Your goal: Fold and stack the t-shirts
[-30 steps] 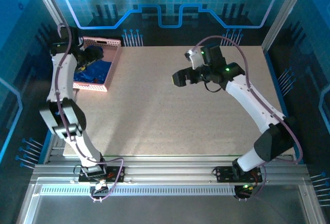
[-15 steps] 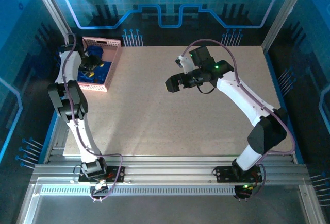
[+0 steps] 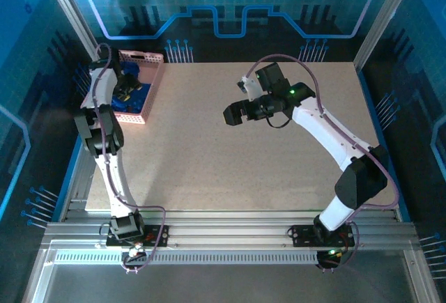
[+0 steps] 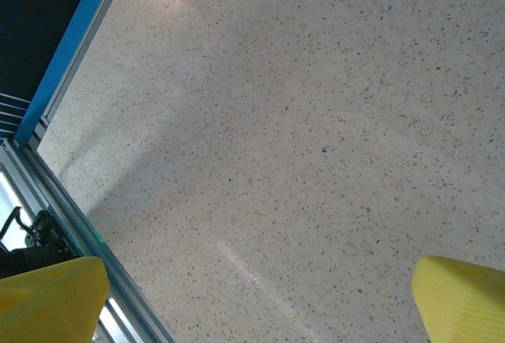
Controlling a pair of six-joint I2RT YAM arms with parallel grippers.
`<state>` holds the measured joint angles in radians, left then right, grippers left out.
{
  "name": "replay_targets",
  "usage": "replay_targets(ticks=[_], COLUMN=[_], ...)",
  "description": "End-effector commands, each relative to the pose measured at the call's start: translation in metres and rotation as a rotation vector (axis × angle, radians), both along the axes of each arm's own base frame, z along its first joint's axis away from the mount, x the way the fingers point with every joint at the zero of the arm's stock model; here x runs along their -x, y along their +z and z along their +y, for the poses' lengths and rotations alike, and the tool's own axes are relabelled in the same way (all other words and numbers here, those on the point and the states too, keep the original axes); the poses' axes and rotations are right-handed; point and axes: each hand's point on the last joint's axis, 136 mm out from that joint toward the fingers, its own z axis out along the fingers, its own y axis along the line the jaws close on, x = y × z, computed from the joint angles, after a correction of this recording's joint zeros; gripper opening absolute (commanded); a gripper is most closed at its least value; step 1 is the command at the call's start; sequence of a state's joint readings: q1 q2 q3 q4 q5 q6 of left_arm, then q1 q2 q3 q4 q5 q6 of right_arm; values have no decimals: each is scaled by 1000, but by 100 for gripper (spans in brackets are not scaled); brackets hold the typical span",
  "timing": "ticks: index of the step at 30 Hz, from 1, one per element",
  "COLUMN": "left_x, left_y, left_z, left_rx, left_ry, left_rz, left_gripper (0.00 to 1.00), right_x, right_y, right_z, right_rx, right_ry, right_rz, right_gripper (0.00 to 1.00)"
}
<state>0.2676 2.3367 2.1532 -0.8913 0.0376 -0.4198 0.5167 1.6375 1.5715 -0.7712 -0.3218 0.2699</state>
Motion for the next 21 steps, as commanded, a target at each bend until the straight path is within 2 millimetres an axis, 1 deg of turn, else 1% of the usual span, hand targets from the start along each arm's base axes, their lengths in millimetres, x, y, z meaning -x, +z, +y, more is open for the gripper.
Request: replay_targets(ticks=[1, 3, 6, 8, 9, 11, 12, 13, 14, 16, 17, 21], left_x=[-7, -10, -16, -17, -17, -18, -20, -22, -24, -29, -30, -33], left_y=[-15, -21, -27, -31, -30, -21, -12, 3, 17, 53, 67, 140], left_z=[0, -3, -10, -13, -13, -12, -10, -7, -5, -3, -2, -4], left_rx=[-18, -14, 10, 24, 29, 30, 17, -3, -18, -46, -54, -85], left_ry=[-5, -9, -30, -41, -46, -48, -50, -50, -52, -58, -58, -61], left_rz=[16, 19, 2, 1, -3, -20, -37, -65, -94, -168, -194, -341], left_gripper=[51, 49, 39, 30, 23, 10, 5, 0, 0, 0, 0, 0], right_x=[13, 13, 13, 12, 12, 11, 11, 10, 10, 8, 7, 2], right_y=[5, 7, 9, 11, 11, 13, 14, 15, 16, 15, 15, 14], right_z=[2, 3, 4, 3, 4, 2, 2, 1, 1, 0, 0, 2], right_rx=[-7, -10, -12, -13, -13, -10, -9, -8, -6, -1, -3, -6], right_ry=[4, 2, -3, -9, -10, -15, -18, -21, -22, -28, -31, -37], right_rz=[15, 14, 11, 7, 5, -3, -7, -13, -19, -26, -29, -32], right_gripper=[100, 100, 100, 100, 100, 100, 100, 100, 100, 100, 100, 100])
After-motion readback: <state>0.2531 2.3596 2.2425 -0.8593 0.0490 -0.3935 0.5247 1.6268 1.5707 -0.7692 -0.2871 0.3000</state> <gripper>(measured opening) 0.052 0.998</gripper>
